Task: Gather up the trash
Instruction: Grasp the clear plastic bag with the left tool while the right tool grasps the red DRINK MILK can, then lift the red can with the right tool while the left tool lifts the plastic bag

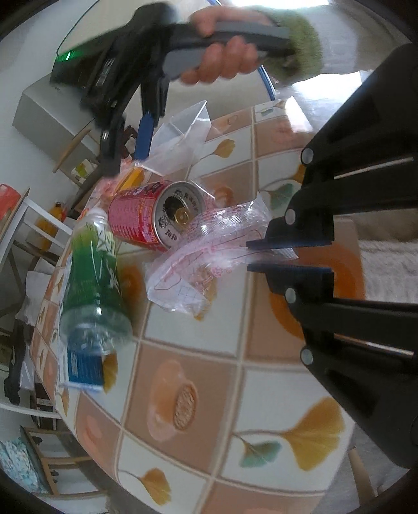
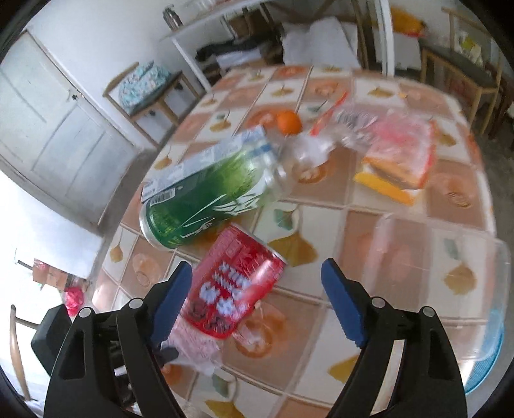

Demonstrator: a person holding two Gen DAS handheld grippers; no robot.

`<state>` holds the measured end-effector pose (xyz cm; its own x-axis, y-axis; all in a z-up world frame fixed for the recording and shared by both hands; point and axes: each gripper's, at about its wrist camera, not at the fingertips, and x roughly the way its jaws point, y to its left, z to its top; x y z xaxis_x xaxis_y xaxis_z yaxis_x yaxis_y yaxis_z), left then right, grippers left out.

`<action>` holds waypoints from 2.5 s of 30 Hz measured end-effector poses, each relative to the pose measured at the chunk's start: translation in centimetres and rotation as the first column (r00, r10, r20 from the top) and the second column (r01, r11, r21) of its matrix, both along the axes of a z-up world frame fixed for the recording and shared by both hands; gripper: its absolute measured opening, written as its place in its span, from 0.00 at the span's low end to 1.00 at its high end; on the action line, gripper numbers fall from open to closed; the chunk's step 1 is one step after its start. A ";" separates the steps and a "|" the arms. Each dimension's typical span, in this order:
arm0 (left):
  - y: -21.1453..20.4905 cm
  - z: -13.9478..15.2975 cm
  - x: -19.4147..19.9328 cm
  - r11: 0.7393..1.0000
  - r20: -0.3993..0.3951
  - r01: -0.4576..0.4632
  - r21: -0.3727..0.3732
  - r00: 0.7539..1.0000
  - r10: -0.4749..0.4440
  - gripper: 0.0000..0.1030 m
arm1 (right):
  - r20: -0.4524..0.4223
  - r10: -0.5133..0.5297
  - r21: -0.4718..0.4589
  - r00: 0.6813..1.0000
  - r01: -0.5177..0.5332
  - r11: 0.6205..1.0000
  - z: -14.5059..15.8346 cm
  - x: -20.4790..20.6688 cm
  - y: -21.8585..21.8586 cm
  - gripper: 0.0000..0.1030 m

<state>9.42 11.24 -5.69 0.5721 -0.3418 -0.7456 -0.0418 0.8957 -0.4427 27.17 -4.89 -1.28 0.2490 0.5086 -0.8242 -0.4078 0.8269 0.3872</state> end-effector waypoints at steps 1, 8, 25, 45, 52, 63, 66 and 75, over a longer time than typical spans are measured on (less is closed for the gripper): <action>0.3 0.0 -0.2 1.000 0.000 -0.004 -0.002 1.000 0.004 0.07 | -0.030 0.011 0.013 1.000 -0.010 1.000 -0.4 0.1 0.7 0.78; 1.4 -0.1 -1.1 1.000 0.006 0.003 -0.015 1.000 -0.003 0.07 | -0.146 0.030 0.023 0.989 -0.027 0.999 -2.5 -0.7 3.6 0.78; 3.2 -0.1 -2.4 0.999 -0.019 -0.023 -0.026 1.000 0.023 0.09 | -0.146 0.062 0.023 0.987 -0.059 0.998 -1.7 -2.4 3.0 0.49; 3.4 0.5 2.0 0.997 -0.035 -0.043 -0.062 0.999 0.041 0.38 | -0.295 0.100 0.055 0.950 -0.087 0.995 -4.6 -1.5 4.0 0.70; 3.6 0.5 1.4 0.995 -0.069 -0.047 -0.083 0.997 0.042 0.40 | -0.341 0.105 0.084 0.934 -0.081 0.993 -6.3 -1.4 4.4 0.68; 3.8 1.3 -1.4 0.997 -0.065 -0.061 -0.049 0.996 0.058 0.49 | -0.305 0.083 0.104 0.949 -0.053 0.993 -6.6 -2.3 4.0 0.62; 2.9 1.2 -1.4 0.996 -0.067 -0.015 -0.086 0.998 0.009 0.47 | -0.301 0.072 0.110 0.951 -0.041 0.993 -6.6 -2.3 3.8 0.62; 0.3 -0.3 0.4 0.997 -0.103 -0.014 -0.082 0.995 0.005 0.31 | -0.288 0.055 0.139 0.956 -0.015 0.990 -6.8 -2.7 3.0 0.62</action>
<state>9.79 11.53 -6.00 0.4977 -0.3995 -0.7698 -0.0990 0.8556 -0.5080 24.48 -1.86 -8.03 -0.0110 0.6230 -0.7821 -0.2889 0.7469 0.5989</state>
